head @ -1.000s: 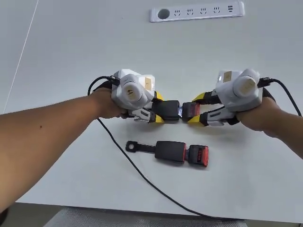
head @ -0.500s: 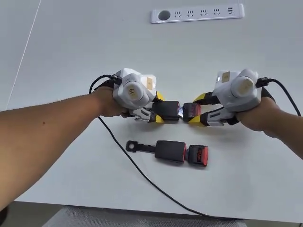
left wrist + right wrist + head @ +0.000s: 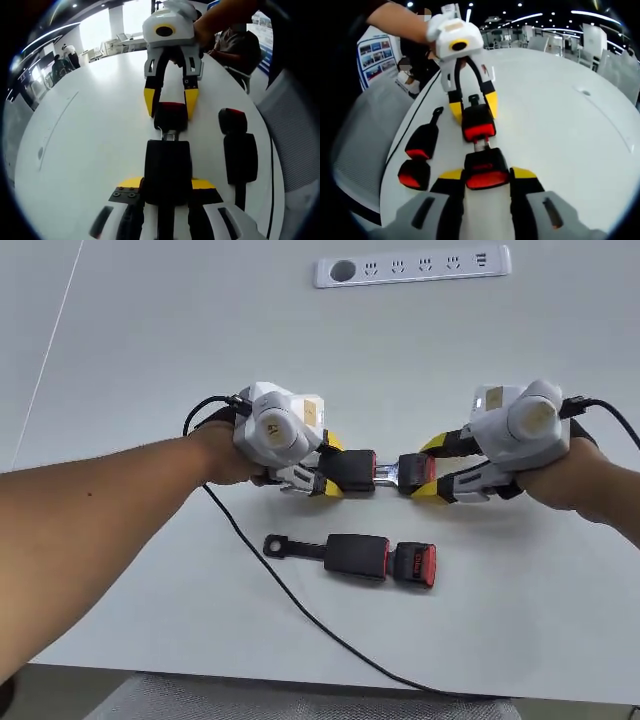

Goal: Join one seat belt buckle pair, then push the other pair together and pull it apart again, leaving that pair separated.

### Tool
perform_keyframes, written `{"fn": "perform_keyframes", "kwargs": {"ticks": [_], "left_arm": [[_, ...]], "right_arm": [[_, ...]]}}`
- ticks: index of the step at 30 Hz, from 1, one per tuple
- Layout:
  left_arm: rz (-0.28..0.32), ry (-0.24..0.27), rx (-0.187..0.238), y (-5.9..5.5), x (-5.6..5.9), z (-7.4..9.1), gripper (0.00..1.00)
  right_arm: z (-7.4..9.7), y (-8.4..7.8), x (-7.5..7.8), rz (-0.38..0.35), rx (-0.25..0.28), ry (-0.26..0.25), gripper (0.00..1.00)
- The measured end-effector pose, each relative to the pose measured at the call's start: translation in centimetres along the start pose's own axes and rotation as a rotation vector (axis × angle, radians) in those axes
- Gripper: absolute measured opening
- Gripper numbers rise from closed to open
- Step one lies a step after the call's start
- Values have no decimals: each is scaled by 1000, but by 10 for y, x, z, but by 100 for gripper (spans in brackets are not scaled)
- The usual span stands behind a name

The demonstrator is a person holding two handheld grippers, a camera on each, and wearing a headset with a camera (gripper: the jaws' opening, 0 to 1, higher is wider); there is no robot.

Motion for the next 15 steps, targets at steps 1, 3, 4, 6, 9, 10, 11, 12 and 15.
{"fn": "perform_keyframes", "kwargs": {"ticks": [1, 3, 4, 6, 9, 10, 11, 12, 15], "left_arm": [[1, 0, 2, 0, 0, 0, 34], [1, 0, 4, 0, 0, 0, 34], [2, 0, 5, 0, 0, 0, 34], [1, 0, 6, 0, 0, 0, 34], [3, 1, 8, 0, 0, 0, 34], [4, 1, 8, 0, 0, 0, 34], [5, 2, 9, 0, 0, 1, 34], [7, 3, 10, 0, 0, 1, 35], [9, 5, 13, -1, 0, 1, 35]], "right_arm": [[1, -1, 0, 8, -1, 3, 34], [3, -3, 1, 13, -9, 7, 34], [5, -4, 1, 13, -11, 9, 34], [8, -7, 1, 16, -11, 14, 34], [12, -11, 2, 20, -9, 15, 34], [14, -12, 2, 18, -11, 14, 34], [15, -13, 2, 17, -11, 13, 34], [17, -15, 2, 16, -11, 13, 34], [21, -19, 3, 15, -5, 7, 35]]}}
Point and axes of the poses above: the centre of the closed fingertips' face, and the gripper's own axes: z roughly backward along the fingers, x roughly to its right, y roughly out of its top, the point moved 7 cm from there along z, roughly backward along the fingers, and after that the axes turned 3 degrees about -z, right-handed, at the moved point
